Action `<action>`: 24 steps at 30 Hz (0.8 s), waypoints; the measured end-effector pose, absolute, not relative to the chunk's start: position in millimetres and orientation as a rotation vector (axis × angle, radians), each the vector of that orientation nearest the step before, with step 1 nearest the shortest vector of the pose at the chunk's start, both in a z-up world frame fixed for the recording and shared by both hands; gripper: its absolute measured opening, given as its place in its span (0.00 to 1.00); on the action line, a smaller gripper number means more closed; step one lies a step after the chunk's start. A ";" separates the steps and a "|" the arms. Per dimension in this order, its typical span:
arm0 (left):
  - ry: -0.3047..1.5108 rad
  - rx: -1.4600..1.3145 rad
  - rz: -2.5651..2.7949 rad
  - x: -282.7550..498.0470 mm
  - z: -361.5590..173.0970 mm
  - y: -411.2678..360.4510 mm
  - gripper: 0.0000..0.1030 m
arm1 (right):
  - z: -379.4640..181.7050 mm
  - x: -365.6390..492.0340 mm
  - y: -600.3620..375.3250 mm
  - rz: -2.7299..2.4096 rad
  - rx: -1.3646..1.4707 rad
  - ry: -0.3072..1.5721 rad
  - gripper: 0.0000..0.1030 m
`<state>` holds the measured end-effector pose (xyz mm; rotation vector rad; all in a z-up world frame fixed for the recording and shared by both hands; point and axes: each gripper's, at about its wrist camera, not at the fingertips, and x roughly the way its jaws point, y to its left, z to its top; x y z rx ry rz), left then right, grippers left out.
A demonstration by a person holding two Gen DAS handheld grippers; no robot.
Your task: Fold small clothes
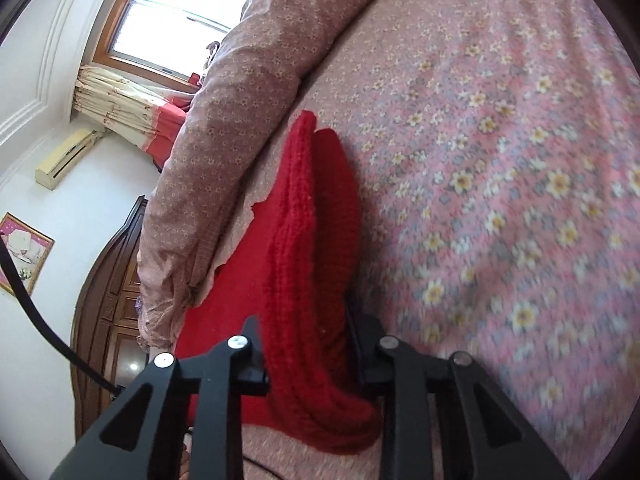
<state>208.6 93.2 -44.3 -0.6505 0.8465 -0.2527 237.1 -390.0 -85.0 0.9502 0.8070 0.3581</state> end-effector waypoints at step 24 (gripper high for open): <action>0.835 -0.583 -0.180 3.8 -21.9 120.4 0.08 | -106.0 -1.7 -422.3 0.329 0.973 0.843 0.26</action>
